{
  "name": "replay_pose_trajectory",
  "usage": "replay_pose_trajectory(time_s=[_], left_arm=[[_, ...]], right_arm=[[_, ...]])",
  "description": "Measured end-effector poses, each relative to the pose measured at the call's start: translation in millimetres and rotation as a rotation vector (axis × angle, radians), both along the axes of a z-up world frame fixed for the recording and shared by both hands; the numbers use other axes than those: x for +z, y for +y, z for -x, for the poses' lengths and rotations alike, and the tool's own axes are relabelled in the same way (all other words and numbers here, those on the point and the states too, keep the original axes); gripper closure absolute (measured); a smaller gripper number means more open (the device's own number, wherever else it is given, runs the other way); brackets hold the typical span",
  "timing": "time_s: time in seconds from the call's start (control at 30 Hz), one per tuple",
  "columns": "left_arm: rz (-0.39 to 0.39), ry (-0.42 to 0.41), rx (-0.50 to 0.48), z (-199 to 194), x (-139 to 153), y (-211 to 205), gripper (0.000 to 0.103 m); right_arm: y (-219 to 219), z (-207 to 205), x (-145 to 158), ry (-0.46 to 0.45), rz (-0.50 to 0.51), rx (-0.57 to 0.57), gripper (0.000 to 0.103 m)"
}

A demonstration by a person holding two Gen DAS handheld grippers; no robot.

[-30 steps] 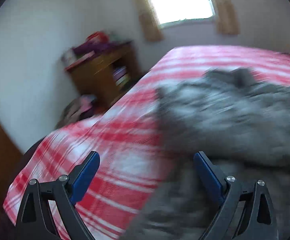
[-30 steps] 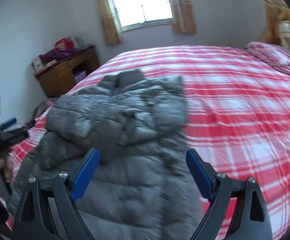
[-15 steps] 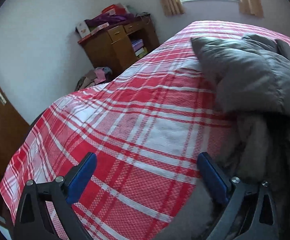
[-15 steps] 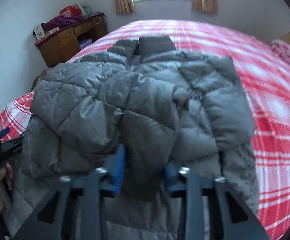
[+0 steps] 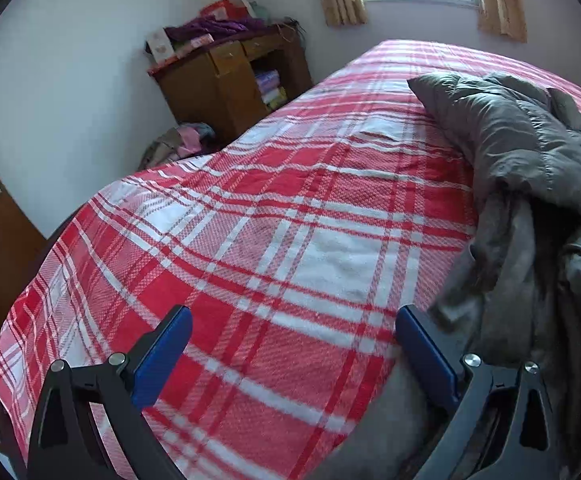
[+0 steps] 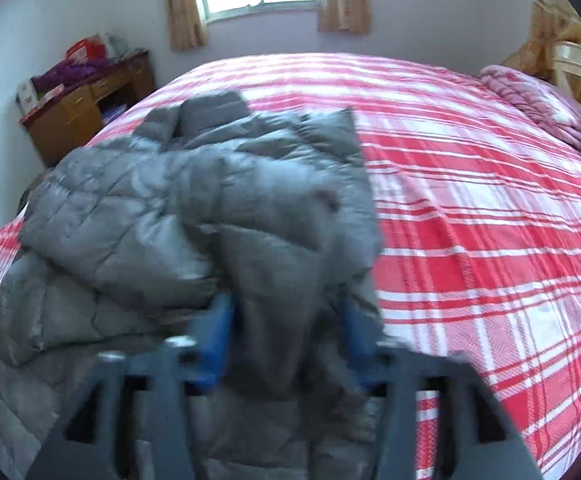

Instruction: Fold large clothes

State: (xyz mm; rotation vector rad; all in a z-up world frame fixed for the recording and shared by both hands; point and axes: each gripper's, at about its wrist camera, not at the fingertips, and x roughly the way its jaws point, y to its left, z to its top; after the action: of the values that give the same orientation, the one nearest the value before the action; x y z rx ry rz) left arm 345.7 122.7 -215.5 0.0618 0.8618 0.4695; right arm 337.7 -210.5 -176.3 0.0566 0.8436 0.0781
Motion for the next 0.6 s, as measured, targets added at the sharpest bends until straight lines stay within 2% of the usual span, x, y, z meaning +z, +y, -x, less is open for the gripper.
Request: replay_pose_trajectory(time_s=[0.07,0.17,0.23,0.33,0.37,0.47,0.5,0.53,0.6], left_arm=[[0.001,-0.043,-0.011,6.9,20.8,1.2,0.001],[0.053,-0.153,-0.059,8.8,71.5,-9.6,0.001],[0.105,-0.193,-0.126,-1.7,97.5,-28.9,0.001],[0.189,-0.205,-0.256,-29.0,114.3,-66.6,0.001],[0.207,-0.218,-0.301,-42.6,113.9,-83.8,0.001],[0.237,-0.204,-0.35,-75.0,95.6,-110.8,0.001],[0.214,-0.19,-0.357,-87.0,84.1,-119.4,0.001],[0.18,-0.149,-0.338,-102.1,67.8,-123.4,0.001],[0.165,-0.08,-0.296,-122.1,37.4,-120.7,0.001]], right_arm=[[-5.8,6.9,11.3,-0.033,-0.022,-0.02,0.036],[-9.3,19.7,38.5,-0.13,-0.006,-0.057,0.036],[-6.0,19.8,52.1,-0.17,-0.021,-0.049,0.036],[11.7,8.8,62.6,-0.176,-0.054,-0.01,0.036],[15.3,6.9,61.7,-0.168,-0.067,0.003,0.036],[33.0,-10.3,54.9,-0.151,-0.081,0.027,0.036],[37.7,-17.7,50.1,-0.144,-0.089,0.026,0.036],[39.1,-26.4,42.9,-0.126,-0.106,0.027,0.036],[41.8,-36.1,30.2,-0.094,-0.125,0.026,0.036]])
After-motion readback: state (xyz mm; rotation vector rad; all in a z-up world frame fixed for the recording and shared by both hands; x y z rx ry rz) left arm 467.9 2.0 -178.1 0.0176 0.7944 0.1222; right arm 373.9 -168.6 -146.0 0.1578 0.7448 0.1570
